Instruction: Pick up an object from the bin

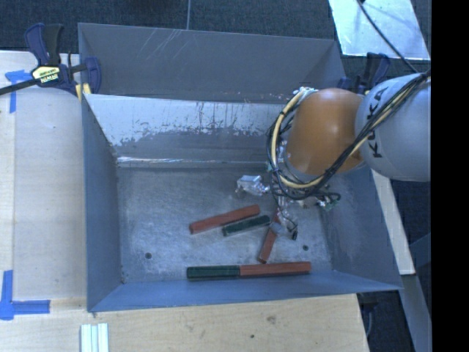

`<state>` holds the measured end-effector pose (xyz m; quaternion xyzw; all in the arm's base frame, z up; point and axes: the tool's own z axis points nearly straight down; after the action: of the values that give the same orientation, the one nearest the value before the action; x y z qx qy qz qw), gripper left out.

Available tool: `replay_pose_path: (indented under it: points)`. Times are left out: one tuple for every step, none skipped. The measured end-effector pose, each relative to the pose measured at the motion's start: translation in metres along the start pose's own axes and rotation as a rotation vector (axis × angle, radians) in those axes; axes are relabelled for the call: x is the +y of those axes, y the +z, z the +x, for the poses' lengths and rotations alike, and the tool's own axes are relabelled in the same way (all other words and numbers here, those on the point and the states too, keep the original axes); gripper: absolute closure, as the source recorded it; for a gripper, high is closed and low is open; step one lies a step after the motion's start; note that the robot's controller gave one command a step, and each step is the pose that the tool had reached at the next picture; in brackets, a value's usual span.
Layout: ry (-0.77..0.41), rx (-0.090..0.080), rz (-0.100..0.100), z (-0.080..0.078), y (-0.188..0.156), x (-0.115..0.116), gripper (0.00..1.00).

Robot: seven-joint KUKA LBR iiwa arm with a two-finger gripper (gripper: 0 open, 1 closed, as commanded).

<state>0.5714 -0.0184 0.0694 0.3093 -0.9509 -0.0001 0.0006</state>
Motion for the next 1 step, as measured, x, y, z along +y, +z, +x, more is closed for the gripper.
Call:
replay_pose_path:
  points:
    - [-0.207, -0.006, 0.005, -0.0394, -0.0023, 0.0395, 0.00]
